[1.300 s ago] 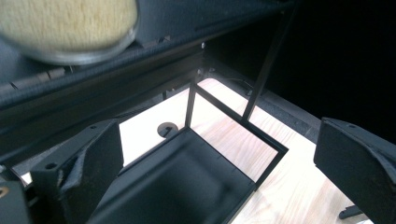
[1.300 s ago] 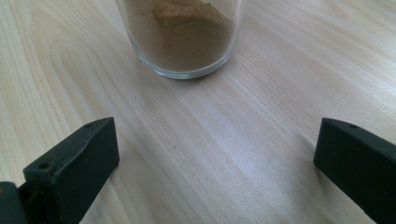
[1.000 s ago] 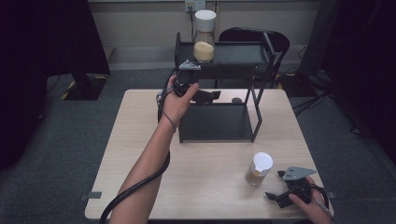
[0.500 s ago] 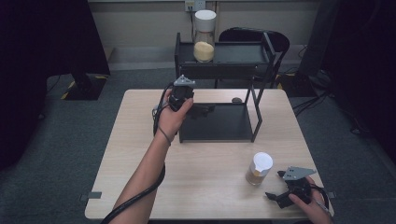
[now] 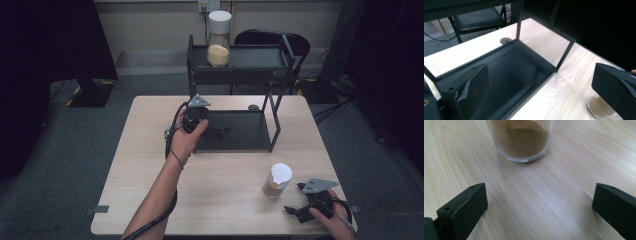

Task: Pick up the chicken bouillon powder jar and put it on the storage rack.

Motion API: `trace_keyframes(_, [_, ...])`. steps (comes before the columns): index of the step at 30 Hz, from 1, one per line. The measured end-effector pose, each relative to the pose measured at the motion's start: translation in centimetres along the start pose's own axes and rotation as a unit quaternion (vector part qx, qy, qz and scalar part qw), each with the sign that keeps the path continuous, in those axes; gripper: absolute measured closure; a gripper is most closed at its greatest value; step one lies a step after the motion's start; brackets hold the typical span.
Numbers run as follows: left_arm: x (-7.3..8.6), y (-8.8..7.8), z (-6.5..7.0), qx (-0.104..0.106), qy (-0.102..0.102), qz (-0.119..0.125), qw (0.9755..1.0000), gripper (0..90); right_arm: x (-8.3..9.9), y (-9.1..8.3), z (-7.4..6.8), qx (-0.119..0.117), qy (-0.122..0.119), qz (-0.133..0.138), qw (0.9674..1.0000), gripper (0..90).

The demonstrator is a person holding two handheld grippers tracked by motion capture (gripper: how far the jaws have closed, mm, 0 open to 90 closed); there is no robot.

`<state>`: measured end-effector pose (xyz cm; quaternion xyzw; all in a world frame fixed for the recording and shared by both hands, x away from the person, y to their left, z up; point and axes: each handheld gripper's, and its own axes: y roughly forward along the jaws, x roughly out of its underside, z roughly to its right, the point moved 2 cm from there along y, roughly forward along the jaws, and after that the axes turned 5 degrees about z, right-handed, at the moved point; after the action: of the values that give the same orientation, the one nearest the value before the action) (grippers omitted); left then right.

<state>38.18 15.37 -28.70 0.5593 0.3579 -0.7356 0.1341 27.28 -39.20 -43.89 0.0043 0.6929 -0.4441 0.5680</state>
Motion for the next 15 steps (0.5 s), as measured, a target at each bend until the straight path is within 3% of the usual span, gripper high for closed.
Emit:
trace_keyframes(5, [0.5, -0.1, 0.4, 0.005, 0.005, -0.004, 1.0000, 1.2, 0.0, 0.0, 0.0, 0.000, -0.001, 0.000, 1.0000, 0.0])
trace_keyframes(15, [2.7, -0.8, 0.4, 0.002, -0.007, -0.008, 0.9999, 1.3, 0.0, 0.0, 0.0, 0.000, -0.001, 0.000, 1.0000, 0.0])
